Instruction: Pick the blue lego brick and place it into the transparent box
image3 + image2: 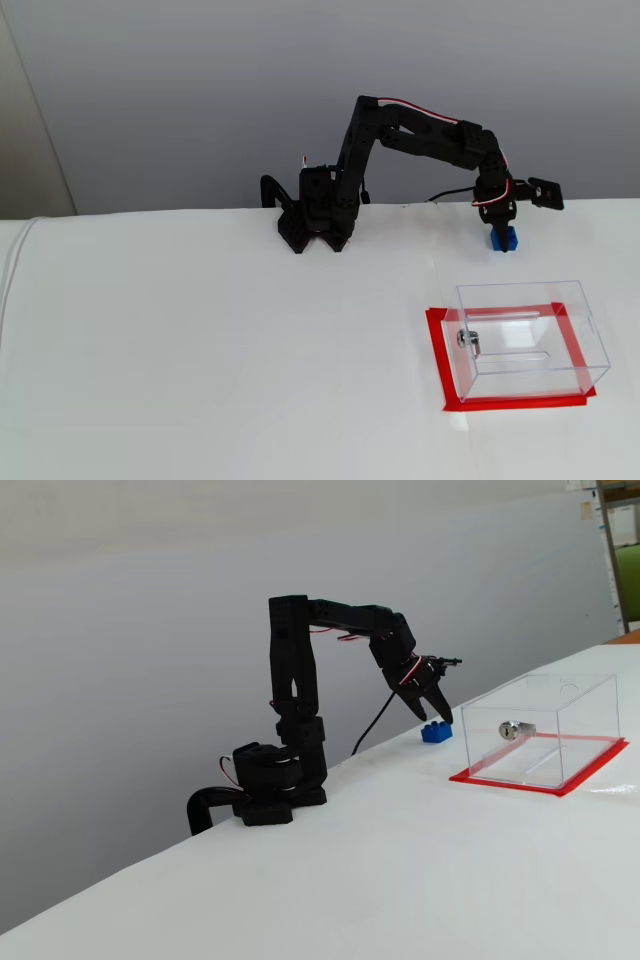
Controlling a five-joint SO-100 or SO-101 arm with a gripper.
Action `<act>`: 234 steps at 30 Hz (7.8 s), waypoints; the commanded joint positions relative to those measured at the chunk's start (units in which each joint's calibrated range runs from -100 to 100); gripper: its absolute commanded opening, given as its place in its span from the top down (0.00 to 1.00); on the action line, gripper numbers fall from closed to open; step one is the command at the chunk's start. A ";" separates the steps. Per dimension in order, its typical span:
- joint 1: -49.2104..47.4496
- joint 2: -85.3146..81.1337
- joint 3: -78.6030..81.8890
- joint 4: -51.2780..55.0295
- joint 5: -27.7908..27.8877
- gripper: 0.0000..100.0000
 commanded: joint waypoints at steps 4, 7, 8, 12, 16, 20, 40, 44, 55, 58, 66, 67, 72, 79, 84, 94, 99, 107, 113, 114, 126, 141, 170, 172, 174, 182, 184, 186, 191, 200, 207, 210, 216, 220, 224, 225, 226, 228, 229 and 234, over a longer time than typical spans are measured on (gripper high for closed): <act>-0.21 -0.32 -2.59 -3.59 0.03 0.74; -0.21 0.87 -2.68 -3.59 -0.03 0.74; -0.21 1.21 -2.59 -3.59 -0.08 0.74; -0.21 2.23 -2.59 -3.33 -0.13 0.74; -0.21 2.49 -2.59 -3.50 -0.08 0.74; -0.21 2.57 -2.59 -3.50 -0.03 0.74; 0.09 5.71 -2.50 -3.50 -0.13 0.74; 0.09 6.64 -2.41 -3.50 -0.13 0.74; -0.06 6.90 -2.50 -3.33 -0.18 0.86; -0.06 6.90 -2.77 -3.33 -0.18 0.87; -0.06 6.73 -3.31 -3.42 -0.18 0.87; -0.06 6.64 -3.41 -3.42 -0.18 0.87; 0.39 2.49 -4.76 -3.24 0.23 0.87; 2.83 -5.66 -8.02 -3.42 1.17 0.87; 4.75 -11.43 -8.74 -3.50 2.37 0.87; 9.26 -22.72 -8.65 -3.50 3.00 0.86; 13.47 -27.64 -8.38 -3.50 3.89 0.86; 22.05 -33.49 -6.75 -2.63 4.62 0.86; 29.59 -36.63 -4.94 -2.63 4.62 0.86; 30.77 -37.06 -4.58 -2.63 4.62 0.86; 43.20 -38.84 2.38 -2.63 4.57 0.86; 49.63 -34.85 7.72 -3.50 4.46 0.86; 47.41 -25.18 6.99 -10.12 3.94 0.79; 47.41 -25.35 6.99 -10.12 3.94 0.79; 47.34 -25.69 6.99 -10.12 3.94 0.78; 47.26 -26.03 6.99 -10.12 3.94 0.79; 47.19 -26.03 6.99 -10.12 3.94 0.79; 47.19 -26.11 6.99 -10.12 3.94 0.79; 47.63 -28.49 6.45 -9.94 4.10 0.79; 49.70 -34.68 6.72 -9.25 4.30 0.91; 54.43 -41.89 7.26 -9.16 4.20 0.98; 57.61 -45.03 7.26 -9.16 4.10 0.98; 67.23 -51.57 7.26 -10.03 3.99 0.98; 77.13 -54.88 7.26 -9.94 3.99 0.98; 84.75 -57.51 7.63 -9.25 4.04 0.98; 88.00 -58.61 8.89 -9.25 4.04 0.98; 89.78 -59.29 9.70 -9.25 4.04 0.98; 92.66 -61.07 11.87 -9.25 4.04 0.98; 93.99 -62.26 13.41 -9.25 4.04 0.98; 99.91 -70.74 24.99 -9.94 4.04 0.98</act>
